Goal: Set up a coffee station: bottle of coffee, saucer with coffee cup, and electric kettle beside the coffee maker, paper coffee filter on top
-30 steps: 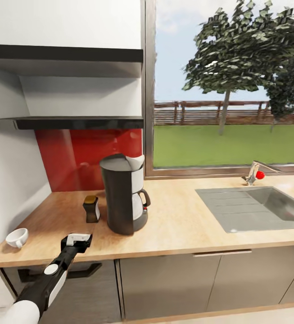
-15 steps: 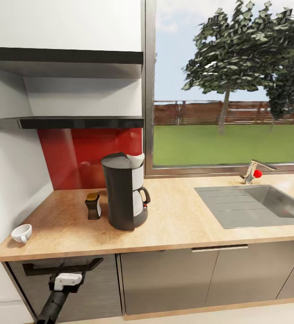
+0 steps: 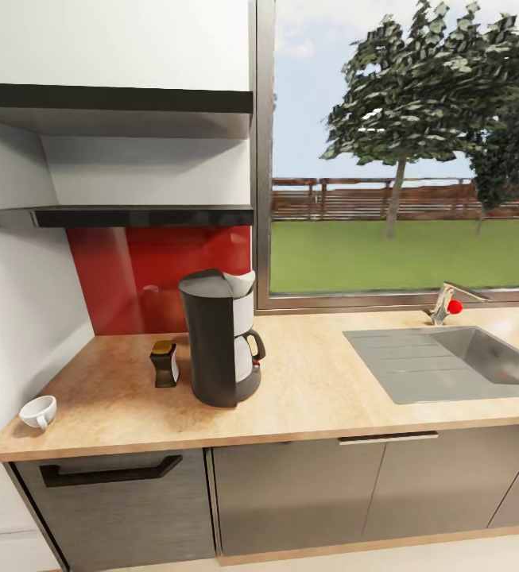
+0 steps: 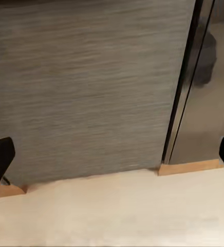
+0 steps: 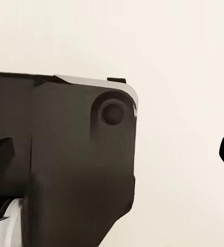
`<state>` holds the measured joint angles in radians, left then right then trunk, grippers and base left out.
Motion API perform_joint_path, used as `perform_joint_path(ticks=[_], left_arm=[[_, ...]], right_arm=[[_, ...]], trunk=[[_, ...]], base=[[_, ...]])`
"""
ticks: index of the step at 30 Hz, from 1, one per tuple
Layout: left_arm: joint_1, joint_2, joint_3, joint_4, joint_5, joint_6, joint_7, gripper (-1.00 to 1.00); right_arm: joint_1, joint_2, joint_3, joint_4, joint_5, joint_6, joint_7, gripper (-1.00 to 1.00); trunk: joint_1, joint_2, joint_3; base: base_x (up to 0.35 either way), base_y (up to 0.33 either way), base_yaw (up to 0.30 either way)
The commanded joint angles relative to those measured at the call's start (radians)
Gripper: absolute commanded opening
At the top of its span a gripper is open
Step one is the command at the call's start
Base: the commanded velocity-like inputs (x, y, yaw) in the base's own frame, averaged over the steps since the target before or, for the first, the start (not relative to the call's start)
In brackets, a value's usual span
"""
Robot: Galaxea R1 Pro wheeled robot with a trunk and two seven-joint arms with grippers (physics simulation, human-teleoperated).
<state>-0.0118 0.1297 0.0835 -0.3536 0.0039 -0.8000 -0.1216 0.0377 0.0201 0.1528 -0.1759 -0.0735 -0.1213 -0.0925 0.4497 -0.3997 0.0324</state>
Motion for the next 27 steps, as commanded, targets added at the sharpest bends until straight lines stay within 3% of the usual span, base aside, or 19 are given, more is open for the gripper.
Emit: perform_joint_path(ticks=[1, 11, 15, 19, 20, 27], left_arm=[[0.000, 0.000, 0.007, 0.027, -0.002, -0.001, -0.010, 1.00], [0.003, -0.003, 0.008, 0.309, -0.022, 0.048, -0.002, 1.00], [0.003, -0.003, 0.008, 0.353, -0.022, 0.088, 0.000, 1.00], [0.003, -0.003, 0.009, 0.364, -0.022, 0.207, 0.002, 1.00], [0.003, -0.003, 0.009, 0.362, -0.022, 0.310, 0.004, 1.00], [0.003, 0.001, 0.011, 0.365, -0.022, 0.361, 0.007, 1.00]], right_arm=[[0.001, 0.000, 0.008, -0.001, -0.008, -0.001, -0.005, 1.00], [0.001, 0.007, 0.008, -0.005, -0.008, -0.001, -0.006, 1.00], [0.001, 0.008, 0.007, -0.008, -0.010, -0.016, -0.006, 1.00], [0.001, 0.015, 0.005, -0.050, -0.013, -0.037, -0.007, 1.00], [0.001, 0.017, 0.003, -0.062, -0.014, -0.038, -0.007, 1.00], [0.001, 0.017, 0.001, -0.063, -0.014, -0.039, -0.007, 1.00]], trunk=[[0.000, 0.000, 0.000], [0.000, 0.000, 0.000], [0.000, 0.000, 0.000], [0.000, 0.000, 0.000], [0.000, 0.000, 0.000], [0.000, 0.000, 0.000]], base=[[0.000, 0.000, 0.000], [0.000, 0.000, 0.000], [0.000, 0.000, 0.000], [0.000, 0.000, 0.000], [0.000, 0.000, 0.000], [0.000, 0.000, -0.015]])
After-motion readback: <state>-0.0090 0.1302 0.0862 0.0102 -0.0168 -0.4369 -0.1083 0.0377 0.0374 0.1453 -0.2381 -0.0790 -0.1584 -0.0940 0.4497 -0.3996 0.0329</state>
